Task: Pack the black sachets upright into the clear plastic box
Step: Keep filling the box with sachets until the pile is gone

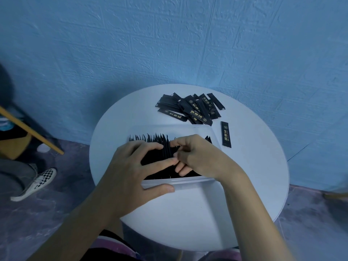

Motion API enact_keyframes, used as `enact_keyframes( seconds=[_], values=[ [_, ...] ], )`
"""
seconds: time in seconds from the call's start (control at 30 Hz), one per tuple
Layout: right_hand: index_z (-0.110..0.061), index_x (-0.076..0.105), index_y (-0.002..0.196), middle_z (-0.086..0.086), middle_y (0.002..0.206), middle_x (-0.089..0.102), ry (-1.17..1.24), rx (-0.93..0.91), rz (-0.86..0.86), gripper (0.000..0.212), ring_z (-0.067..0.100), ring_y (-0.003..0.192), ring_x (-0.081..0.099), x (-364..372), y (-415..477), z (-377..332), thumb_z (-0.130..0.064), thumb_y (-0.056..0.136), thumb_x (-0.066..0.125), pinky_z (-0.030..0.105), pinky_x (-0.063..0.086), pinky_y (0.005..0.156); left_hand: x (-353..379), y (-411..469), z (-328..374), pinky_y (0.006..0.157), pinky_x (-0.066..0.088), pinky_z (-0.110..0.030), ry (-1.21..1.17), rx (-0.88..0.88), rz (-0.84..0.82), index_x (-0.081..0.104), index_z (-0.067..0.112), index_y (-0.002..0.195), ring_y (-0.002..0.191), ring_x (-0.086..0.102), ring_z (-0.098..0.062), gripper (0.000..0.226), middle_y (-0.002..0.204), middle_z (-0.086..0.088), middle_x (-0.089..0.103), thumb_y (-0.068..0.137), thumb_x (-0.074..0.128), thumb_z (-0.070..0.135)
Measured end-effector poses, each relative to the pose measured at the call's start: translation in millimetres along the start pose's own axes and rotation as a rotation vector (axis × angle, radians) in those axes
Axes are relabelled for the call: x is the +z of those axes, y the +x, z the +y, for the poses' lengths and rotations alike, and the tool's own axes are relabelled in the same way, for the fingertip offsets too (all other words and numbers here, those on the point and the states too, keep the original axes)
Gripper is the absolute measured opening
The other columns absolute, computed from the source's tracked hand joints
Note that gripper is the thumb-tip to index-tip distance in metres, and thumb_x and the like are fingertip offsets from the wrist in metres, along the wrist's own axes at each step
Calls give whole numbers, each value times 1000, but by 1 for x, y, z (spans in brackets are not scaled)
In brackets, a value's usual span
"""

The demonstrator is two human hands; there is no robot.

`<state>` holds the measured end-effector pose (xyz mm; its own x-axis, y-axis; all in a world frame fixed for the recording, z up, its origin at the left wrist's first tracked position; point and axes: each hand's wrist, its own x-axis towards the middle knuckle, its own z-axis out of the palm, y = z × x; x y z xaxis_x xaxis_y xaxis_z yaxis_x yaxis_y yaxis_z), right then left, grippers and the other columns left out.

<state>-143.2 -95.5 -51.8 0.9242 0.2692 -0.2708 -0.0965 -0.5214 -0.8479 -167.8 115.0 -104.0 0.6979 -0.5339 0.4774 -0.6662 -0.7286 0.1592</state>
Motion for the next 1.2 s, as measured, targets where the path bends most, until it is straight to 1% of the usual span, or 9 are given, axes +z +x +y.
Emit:
enact_keyframes(
  seconds=[0.2, 0.37, 0.53, 0.63, 0.73, 0.9, 1.0, 1.1, 1.2],
  values=[
    [-7, 57, 135, 9, 79, 70, 13, 0, 0, 34, 16, 64, 70, -6, 2, 1, -4, 102, 52, 24, 58, 62, 0, 1, 3, 96, 43, -47, -27, -38, 4, 69, 39, 118, 119, 50, -24, 49, 133, 8, 57, 86, 51, 73],
    [-8, 65, 120, 11, 76, 68, 107, -1, 91, 21, 15, 59, 66, -25, 2, 1, -8, 101, 56, 24, 56, 57, 2, 0, 2, 97, 42, -45, -28, -42, 8, 70, 36, 113, 121, 50, -23, 51, 133, 8, 58, 89, 46, 74],
    [-12, 73, 96, 5, 65, 66, 150, -24, 545, 13, 14, 49, 59, -61, 11, 19, -12, 97, 60, 25, 49, 47, 1, 0, 4, 100, 39, -42, -34, -55, 16, 71, 36, 110, 122, 50, -22, 46, 133, 9, 58, 87, 52, 72],
    [-23, 73, 91, -5, 77, 71, -216, 113, 825, 14, 23, 75, 66, -81, 28, 49, -26, 92, 59, 32, 50, 72, 1, 0, 5, 100, 39, -41, -35, -62, 16, 71, 36, 109, 121, 50, -22, 44, 132, 10, 58, 85, 56, 69],
    [-17, 62, 120, 6, 108, 71, -397, 300, 801, 32, 34, 105, 60, -89, 42, 81, -34, 94, 58, 34, 37, 81, 0, -1, 6, 99, 40, -42, -43, -71, 11, 71, 37, 110, 120, 50, -22, 43, 132, 10, 57, 84, 57, 68],
    [-11, 51, 129, 14, 116, 64, -432, 390, 716, 43, 37, 105, 57, -89, 52, 98, -29, 92, 64, 35, 36, 76, 0, -1, 6, 100, 39, -41, -48, -79, 2, 71, 37, 111, 121, 49, -21, 43, 133, 11, 57, 84, 57, 68],
    [-13, 58, 121, 11, 106, 67, -416, 396, 673, 33, 35, 99, 59, -95, 52, 93, -25, 91, 64, 32, 36, 74, 0, -1, 5, 99, 39, -41, -47, -83, 1, 70, 37, 111, 122, 48, -20, 43, 133, 11, 57, 84, 57, 69],
    [-16, 66, 102, 2, 85, 66, -292, 228, 715, 14, 28, 84, 59, -99, 54, 81, -27, 94, 63, 30, 37, 71, 0, -1, 6, 99, 40, -41, -48, -80, 8, 71, 37, 110, 122, 49, -21, 43, 133, 11, 57, 84, 58, 69],
    [-14, 64, 81, -5, 67, 56, -228, 55, 651, 19, 20, 69, 51, -98, 68, 67, -29, 93, 66, 31, 36, 65, 0, 0, 6, 99, 39, -40, -45, -83, 8, 71, 37, 111, 121, 48, -20, 44, 133, 11, 57, 84, 57, 70]
  ],
)
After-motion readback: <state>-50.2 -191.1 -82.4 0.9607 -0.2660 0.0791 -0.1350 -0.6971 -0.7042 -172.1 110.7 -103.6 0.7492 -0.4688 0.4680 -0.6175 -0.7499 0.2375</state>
